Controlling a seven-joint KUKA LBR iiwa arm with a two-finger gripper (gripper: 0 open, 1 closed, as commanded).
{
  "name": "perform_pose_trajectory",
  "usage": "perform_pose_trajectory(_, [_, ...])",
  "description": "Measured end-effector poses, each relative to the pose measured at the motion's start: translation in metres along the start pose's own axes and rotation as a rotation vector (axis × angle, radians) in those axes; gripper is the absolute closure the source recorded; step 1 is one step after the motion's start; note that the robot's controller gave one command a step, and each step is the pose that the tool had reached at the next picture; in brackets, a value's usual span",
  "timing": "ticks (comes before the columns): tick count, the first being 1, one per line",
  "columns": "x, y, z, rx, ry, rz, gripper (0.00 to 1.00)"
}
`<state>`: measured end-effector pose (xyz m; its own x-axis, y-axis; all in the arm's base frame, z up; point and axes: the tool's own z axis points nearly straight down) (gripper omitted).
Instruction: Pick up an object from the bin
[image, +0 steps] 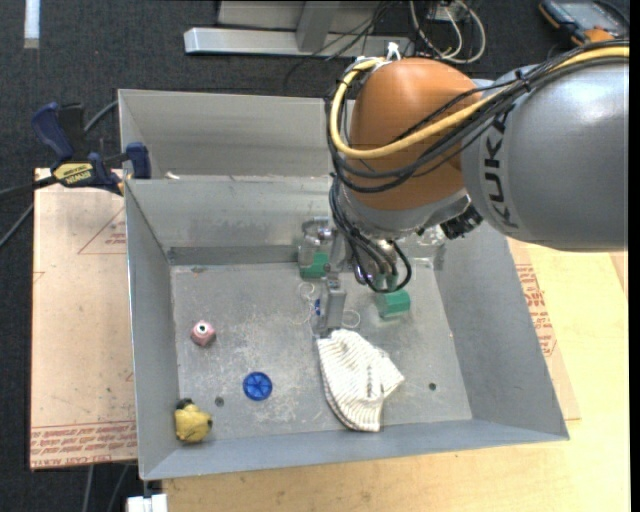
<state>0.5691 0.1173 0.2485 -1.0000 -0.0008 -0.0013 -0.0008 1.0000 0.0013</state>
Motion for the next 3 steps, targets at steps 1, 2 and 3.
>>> perform_pose_trajectory(1, [0.000,0.000,0.000,0.000,0.000,0.001,0.00])
perform_pose_trajectory(2, [0.033,-0.058,0.088,0.000,0.004,0.093,0.00])
perform_pose_trajectory(3, [0.039,-0.043,0.103,-0.001,0.001,-0.082,0.00])
